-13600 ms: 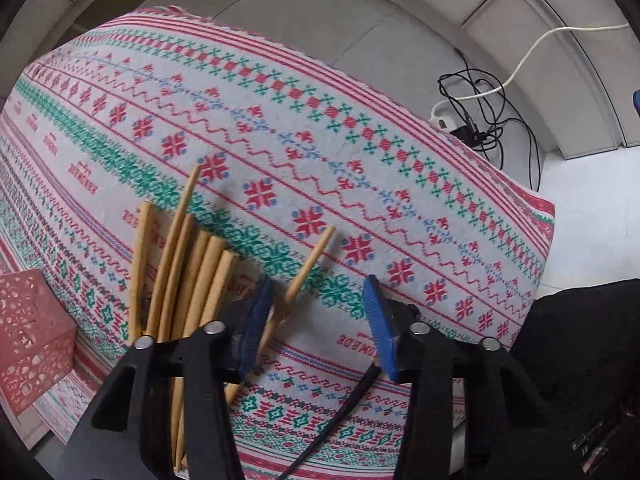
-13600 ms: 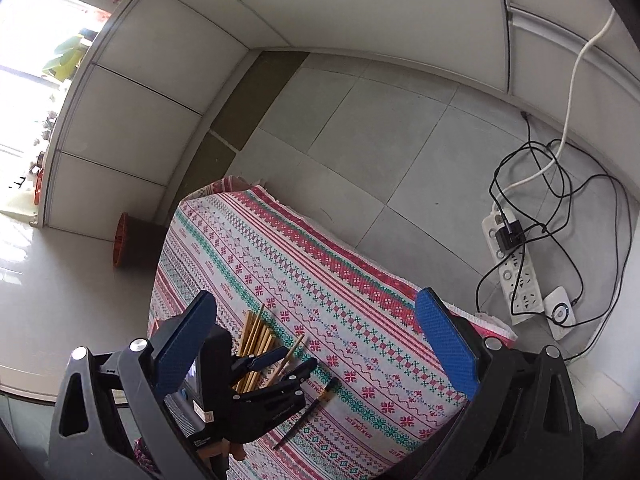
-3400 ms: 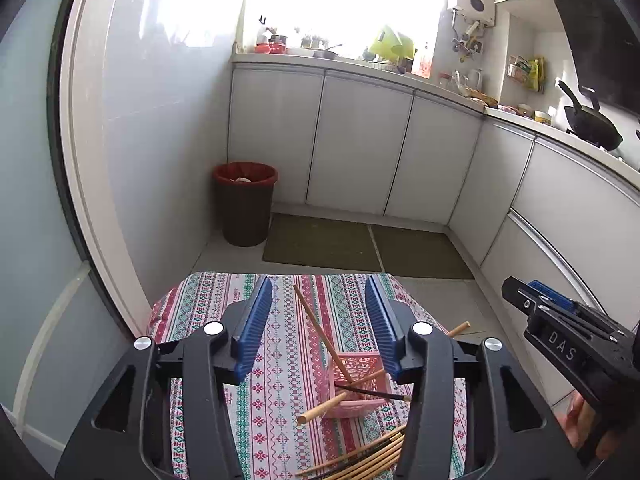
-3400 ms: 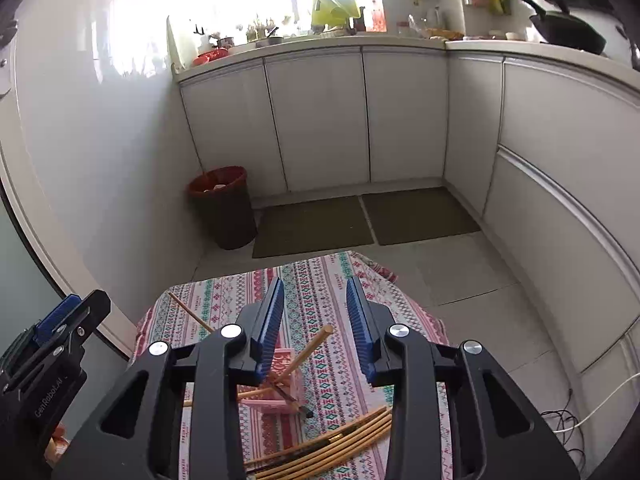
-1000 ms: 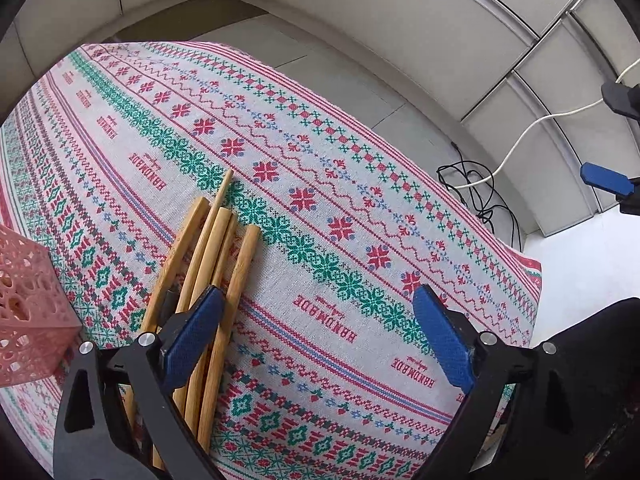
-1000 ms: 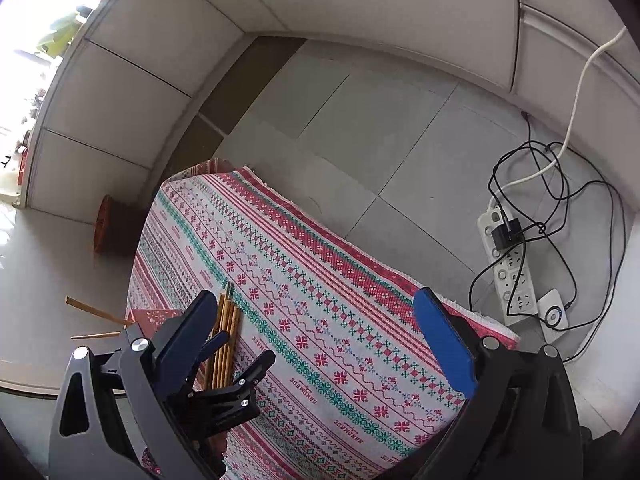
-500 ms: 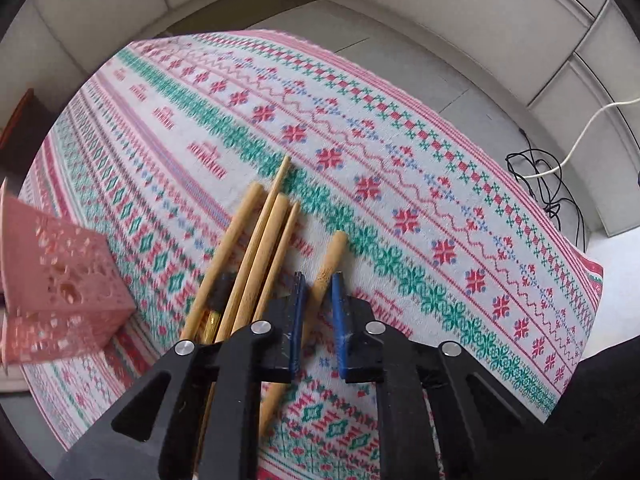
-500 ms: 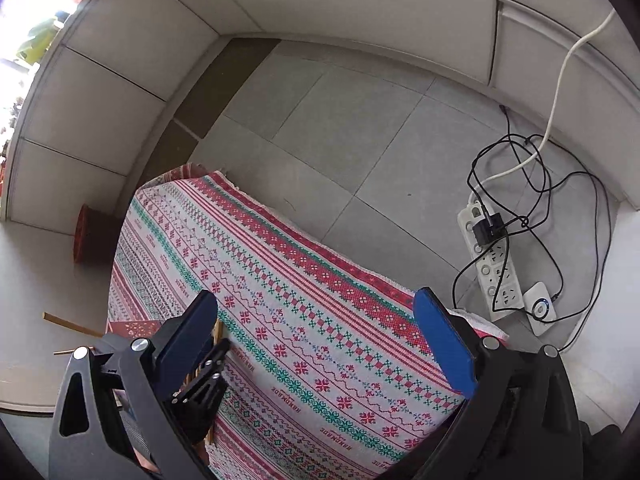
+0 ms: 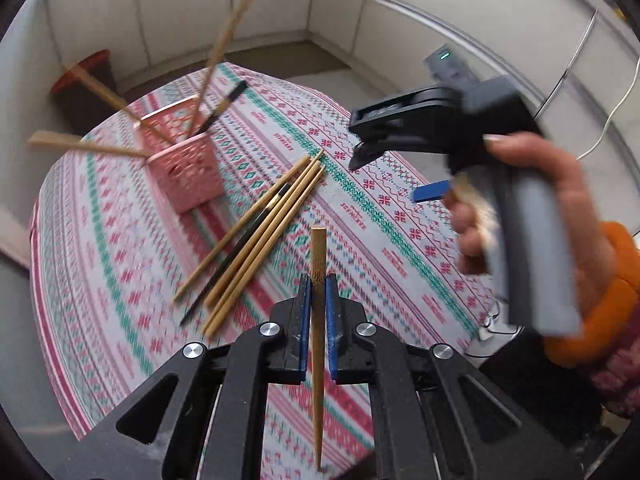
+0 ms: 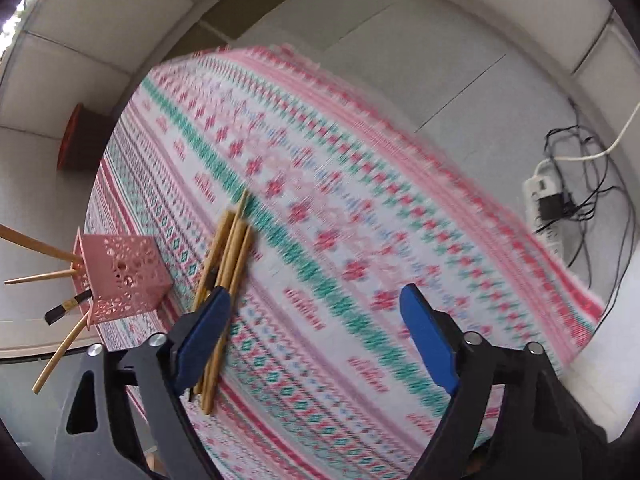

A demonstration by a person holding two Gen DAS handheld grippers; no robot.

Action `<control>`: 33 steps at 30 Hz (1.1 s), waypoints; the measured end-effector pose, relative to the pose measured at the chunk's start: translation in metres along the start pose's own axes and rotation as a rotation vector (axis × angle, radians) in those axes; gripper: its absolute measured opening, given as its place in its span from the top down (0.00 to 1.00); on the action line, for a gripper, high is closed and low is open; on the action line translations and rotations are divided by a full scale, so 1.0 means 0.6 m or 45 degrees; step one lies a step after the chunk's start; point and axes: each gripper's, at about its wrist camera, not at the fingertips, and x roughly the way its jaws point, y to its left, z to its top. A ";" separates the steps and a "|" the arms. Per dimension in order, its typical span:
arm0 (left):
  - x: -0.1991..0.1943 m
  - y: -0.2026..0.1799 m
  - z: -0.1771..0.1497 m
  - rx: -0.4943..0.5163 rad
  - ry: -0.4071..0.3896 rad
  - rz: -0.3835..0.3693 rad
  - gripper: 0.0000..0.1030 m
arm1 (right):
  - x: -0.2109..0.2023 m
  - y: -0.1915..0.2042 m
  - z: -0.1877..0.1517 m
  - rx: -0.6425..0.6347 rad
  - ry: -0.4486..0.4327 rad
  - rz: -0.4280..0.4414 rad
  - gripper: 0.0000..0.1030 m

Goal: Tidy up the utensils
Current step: 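Lift the chopstick with the left tool while the right tool grasps another chopstick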

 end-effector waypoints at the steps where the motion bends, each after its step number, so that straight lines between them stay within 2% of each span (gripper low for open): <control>1: -0.012 0.008 -0.013 -0.024 -0.016 -0.011 0.94 | 0.010 0.006 -0.001 0.023 0.013 -0.007 0.31; 4: -0.034 0.014 -0.030 -0.060 -0.053 -0.023 0.94 | 0.032 0.018 -0.003 0.113 0.016 -0.045 0.35; 8: -0.076 0.030 -0.035 -0.088 -0.154 -0.057 0.94 | 0.053 0.035 -0.006 0.172 0.013 -0.110 0.35; 16: -0.132 0.063 -0.046 -0.160 -0.301 -0.124 0.94 | 0.078 0.076 -0.011 0.193 -0.045 -0.246 0.35; 25: -0.164 0.080 -0.054 -0.188 -0.373 -0.165 0.94 | 0.093 0.123 -0.026 0.170 -0.113 -0.425 0.35; 27: -0.167 0.082 -0.056 -0.190 -0.377 -0.160 0.94 | 0.090 0.125 -0.030 0.167 -0.124 -0.424 0.39; 29: -0.172 0.083 -0.059 -0.190 -0.380 -0.151 0.94 | 0.077 0.116 -0.031 0.165 -0.126 -0.416 0.56; 30: -0.175 0.084 -0.061 -0.190 -0.384 -0.147 0.94 | 0.071 0.107 -0.030 0.166 -0.124 -0.406 0.62; 32: -0.185 0.084 -0.065 -0.195 -0.400 -0.133 0.94 | 0.063 0.089 -0.024 0.176 -0.107 -0.377 0.84; 33: -0.190 0.085 -0.067 -0.198 -0.410 -0.126 0.94 | 0.058 0.077 -0.020 0.184 -0.095 -0.344 0.87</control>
